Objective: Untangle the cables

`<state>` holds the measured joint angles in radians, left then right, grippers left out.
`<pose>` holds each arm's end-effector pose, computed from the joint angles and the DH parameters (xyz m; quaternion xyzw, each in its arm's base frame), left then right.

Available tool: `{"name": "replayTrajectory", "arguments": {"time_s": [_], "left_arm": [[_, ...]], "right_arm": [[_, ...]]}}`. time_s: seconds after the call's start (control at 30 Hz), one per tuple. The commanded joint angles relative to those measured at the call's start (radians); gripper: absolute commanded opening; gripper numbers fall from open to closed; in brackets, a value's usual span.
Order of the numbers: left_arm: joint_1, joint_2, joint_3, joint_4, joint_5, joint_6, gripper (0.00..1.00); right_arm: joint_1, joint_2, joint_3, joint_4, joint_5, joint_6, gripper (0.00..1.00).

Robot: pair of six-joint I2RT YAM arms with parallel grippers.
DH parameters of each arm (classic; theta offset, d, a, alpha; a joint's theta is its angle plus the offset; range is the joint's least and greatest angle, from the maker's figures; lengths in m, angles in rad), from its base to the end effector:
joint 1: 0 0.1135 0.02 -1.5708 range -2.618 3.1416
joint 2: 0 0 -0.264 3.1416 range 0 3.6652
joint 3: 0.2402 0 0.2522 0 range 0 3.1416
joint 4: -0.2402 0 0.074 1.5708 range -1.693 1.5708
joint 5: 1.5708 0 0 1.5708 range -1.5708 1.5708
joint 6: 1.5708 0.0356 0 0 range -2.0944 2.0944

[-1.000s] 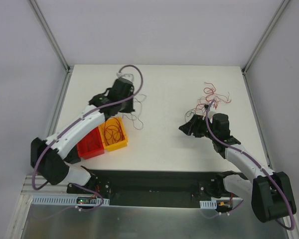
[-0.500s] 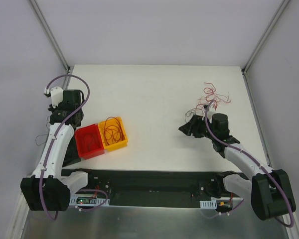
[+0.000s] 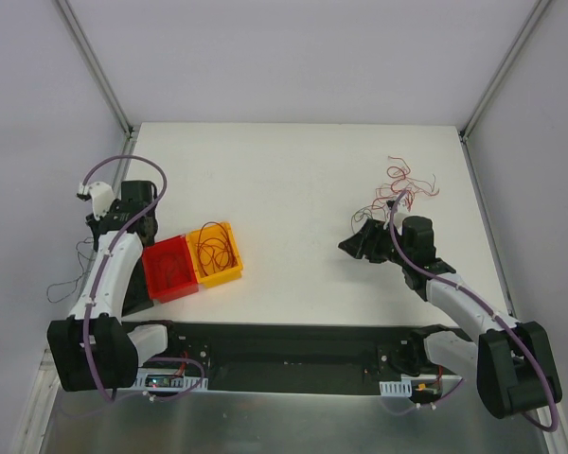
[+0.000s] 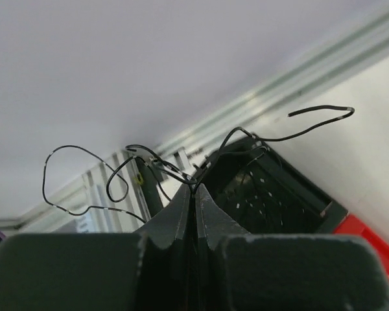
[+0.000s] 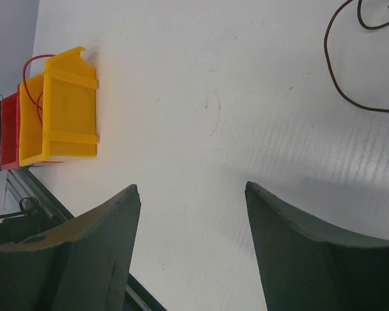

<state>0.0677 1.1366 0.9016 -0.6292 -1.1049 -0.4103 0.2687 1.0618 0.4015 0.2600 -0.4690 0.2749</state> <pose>0.2169 0.0466 0.2859 -0.3655 0.7330 0.4349 0.3741 0.2069 0.0737 0.2000 -0.1258 0.8112 0.3308 0.4656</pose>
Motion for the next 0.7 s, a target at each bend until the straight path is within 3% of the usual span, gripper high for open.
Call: {"name": "replayTrajectory", "arguments": {"time_s": [0.0,0.23,0.4,0.67], "left_arm": [[0.076,0.006,-0.047,-0.024,0.323,-0.116,0.00],[0.080,0.103,-0.088,0.046,0.792,-0.168,0.00],[0.107,0.081,-0.173,0.088,0.797,-0.229,0.00],[0.242,0.110,-0.228,0.121,0.899,-0.252,0.00]], "right_arm": [[-0.006,-0.014,-0.003,0.068,-0.030,0.007,0.68],[-0.006,-0.005,-0.003,0.067,-0.022,0.007,0.68],[-0.009,-0.010,-0.006,0.067,-0.011,0.003,0.68],[-0.010,0.024,-0.001,0.077,-0.020,0.007,0.68]]}}
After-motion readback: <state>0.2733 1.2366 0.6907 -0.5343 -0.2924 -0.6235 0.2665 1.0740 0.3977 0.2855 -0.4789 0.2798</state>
